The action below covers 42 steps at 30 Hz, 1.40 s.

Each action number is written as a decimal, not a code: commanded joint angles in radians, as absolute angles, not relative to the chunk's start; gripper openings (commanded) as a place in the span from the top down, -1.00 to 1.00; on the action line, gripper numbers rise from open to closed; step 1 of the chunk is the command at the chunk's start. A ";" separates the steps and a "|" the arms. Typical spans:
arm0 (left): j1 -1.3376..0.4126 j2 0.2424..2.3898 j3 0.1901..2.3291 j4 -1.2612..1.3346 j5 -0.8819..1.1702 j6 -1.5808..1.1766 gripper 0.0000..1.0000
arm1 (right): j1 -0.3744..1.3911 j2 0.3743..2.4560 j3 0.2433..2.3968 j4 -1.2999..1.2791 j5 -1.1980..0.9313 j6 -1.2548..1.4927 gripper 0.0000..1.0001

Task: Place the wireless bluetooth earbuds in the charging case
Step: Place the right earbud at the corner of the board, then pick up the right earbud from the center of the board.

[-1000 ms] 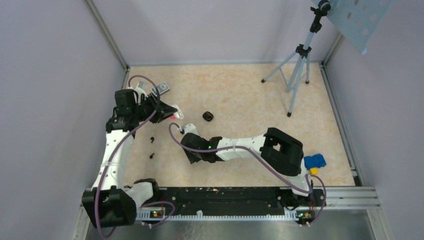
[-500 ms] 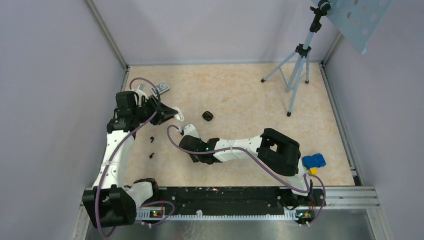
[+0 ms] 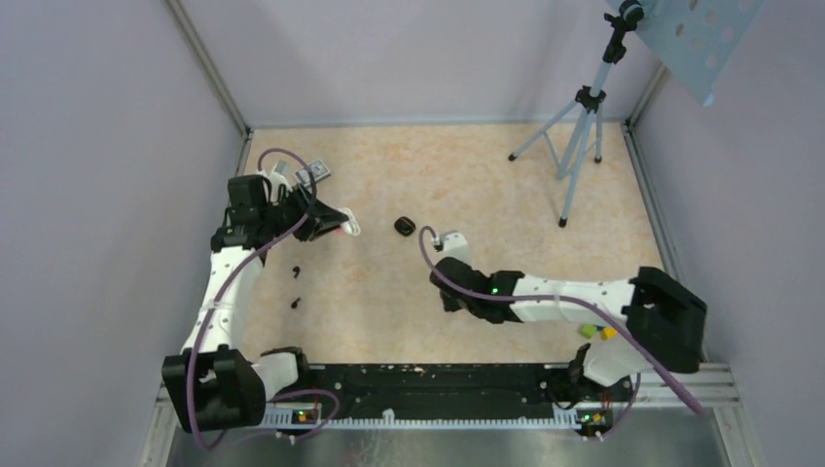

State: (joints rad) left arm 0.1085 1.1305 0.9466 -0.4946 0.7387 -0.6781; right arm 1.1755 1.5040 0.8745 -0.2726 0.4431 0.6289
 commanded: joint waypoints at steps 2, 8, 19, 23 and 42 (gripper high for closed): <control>0.112 1.129 0.906 -0.404 0.850 -0.640 1.00 | 1.054 1.310 0.684 -0.200 0.267 0.533 0.94; 0.110 1.147 0.908 -0.403 0.872 -0.627 1.00 | 0.904 1.257 0.601 -0.196 0.149 0.424 0.75; 0.107 1.146 0.909 -0.413 0.900 -0.612 1.00 | 0.887 1.196 0.639 -0.298 0.273 0.434 0.23; 0.106 1.154 0.897 -0.413 0.920 -0.608 1.00 | 0.949 1.228 0.720 -0.373 0.378 0.433 0.23; 0.100 1.135 0.877 -0.405 0.919 -0.620 1.00 | 1.064 1.509 0.925 -0.586 0.444 0.645 0.39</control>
State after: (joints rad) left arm 0.1036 1.1564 0.8871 -0.4458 0.8989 -0.6254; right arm 1.0531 1.5127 0.8856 -0.5560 0.4469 0.6121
